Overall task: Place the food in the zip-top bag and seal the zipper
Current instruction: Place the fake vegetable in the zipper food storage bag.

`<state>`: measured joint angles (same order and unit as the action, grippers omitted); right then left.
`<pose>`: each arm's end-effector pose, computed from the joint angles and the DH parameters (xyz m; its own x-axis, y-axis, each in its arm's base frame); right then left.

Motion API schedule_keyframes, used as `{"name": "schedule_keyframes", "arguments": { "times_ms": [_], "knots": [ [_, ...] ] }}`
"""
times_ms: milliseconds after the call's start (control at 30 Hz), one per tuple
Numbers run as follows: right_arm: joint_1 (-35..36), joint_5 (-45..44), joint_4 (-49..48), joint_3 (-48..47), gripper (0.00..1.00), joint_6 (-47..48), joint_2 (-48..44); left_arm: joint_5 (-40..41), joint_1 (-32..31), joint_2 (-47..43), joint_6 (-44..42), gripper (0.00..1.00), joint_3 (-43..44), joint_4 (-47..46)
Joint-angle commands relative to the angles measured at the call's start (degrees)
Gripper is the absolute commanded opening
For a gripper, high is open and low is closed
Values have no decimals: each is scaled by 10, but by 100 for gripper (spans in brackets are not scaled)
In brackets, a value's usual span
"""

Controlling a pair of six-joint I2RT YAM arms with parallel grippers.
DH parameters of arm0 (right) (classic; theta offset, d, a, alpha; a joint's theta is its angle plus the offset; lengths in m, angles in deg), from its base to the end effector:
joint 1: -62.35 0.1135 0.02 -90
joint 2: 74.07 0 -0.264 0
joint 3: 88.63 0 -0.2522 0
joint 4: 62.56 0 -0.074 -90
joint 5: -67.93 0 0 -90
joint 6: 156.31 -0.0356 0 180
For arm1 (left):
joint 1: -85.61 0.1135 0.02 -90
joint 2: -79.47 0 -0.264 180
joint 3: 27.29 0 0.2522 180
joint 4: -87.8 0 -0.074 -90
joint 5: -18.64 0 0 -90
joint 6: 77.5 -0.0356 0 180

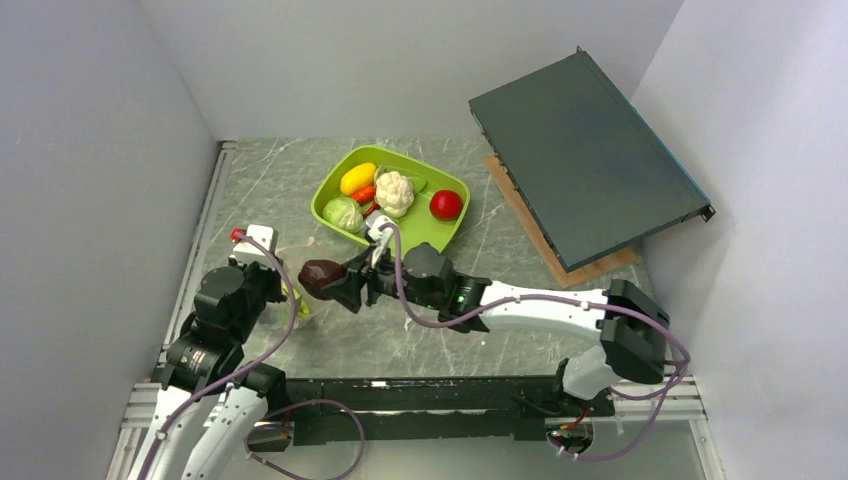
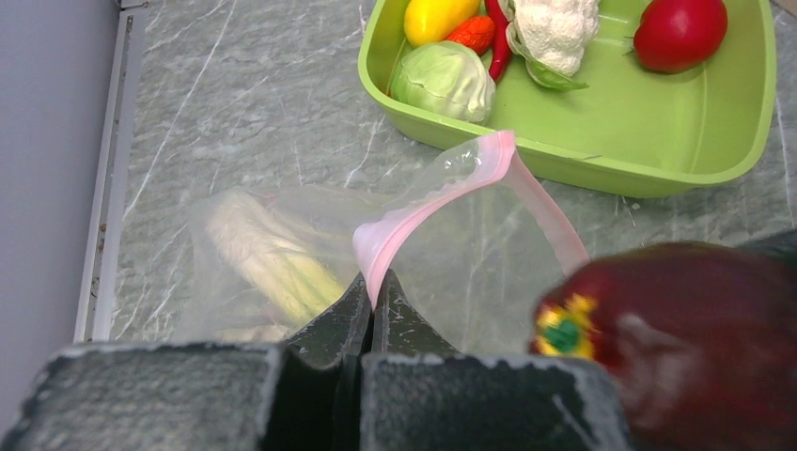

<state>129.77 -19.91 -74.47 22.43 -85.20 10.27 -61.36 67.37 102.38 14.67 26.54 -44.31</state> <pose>0.1318 0.3204 0.3026 -0.3255 0.0598 -0.9436 -0.8791 0.3484 0.3253 0.0945 -0.0246 0.3140 -0.2827 0.0539 -0.9577 0.1399 0.9901 0.0144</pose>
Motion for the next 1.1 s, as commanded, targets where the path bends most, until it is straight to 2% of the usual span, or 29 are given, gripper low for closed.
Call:
{"name": "schedule_keyframes", "arguments": {
  "times_ms": [0, 367, 667, 867, 1000, 1067],
  "knots": [
    [6, -38, -14, -71, 0, 9, 53, -6, 0, -21, 2, 0, 9, -25],
    [22, -40, 16, -185, 0, -5, 168, -29, 0, -47, 6, 0, 9, -38],
    [32, -70, 12, -227, 14, -3, 225, -45, 0, -79, 4, 0, 0, -53],
    [40, -81, -23, -237, 39, -3, 252, -49, 0, -71, 4, 0, 2, -50],
    [41, -70, -31, -251, 65, -10, 280, -46, 0, -72, 4, 0, 2, -49],
    [41, -70, -31, -251, 74, -15, 284, -42, 0, -74, 4, 0, 1, -50]
  ]
}}
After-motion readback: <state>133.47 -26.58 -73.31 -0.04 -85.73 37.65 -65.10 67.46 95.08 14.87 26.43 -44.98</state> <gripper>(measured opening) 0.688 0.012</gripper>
